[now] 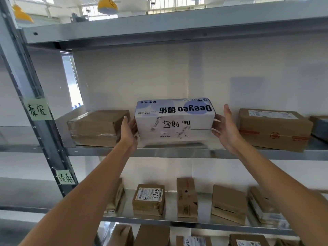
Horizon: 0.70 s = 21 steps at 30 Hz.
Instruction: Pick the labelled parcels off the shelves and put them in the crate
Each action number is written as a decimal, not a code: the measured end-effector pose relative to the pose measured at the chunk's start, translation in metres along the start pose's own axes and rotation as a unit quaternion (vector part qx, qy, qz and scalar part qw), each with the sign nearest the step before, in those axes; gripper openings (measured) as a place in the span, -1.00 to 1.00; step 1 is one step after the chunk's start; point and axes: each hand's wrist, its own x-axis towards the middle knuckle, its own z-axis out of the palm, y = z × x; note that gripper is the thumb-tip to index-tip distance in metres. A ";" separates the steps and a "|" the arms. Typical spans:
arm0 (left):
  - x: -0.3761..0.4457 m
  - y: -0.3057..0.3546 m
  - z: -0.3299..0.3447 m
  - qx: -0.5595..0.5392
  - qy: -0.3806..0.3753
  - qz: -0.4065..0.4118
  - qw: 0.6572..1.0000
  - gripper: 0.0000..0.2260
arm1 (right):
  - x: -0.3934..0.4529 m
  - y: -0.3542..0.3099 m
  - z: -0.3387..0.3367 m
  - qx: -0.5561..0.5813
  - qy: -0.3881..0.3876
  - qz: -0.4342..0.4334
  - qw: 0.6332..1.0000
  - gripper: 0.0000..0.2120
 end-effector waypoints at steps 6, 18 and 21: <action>-0.005 0.000 0.004 -0.014 -0.010 -0.016 1.000 -0.49 | -0.001 -0.002 0.003 -0.002 -0.009 -0.005 1.000 -0.41; -0.011 -0.005 0.011 0.099 -0.030 0.007 0.995 -0.47 | 0.003 -0.005 0.005 -0.021 0.027 -0.025 0.999 -0.61; -0.013 -0.007 0.013 0.126 -0.013 0.040 0.991 -0.60 | -0.001 -0.005 0.009 -0.027 0.023 -0.054 0.998 -0.58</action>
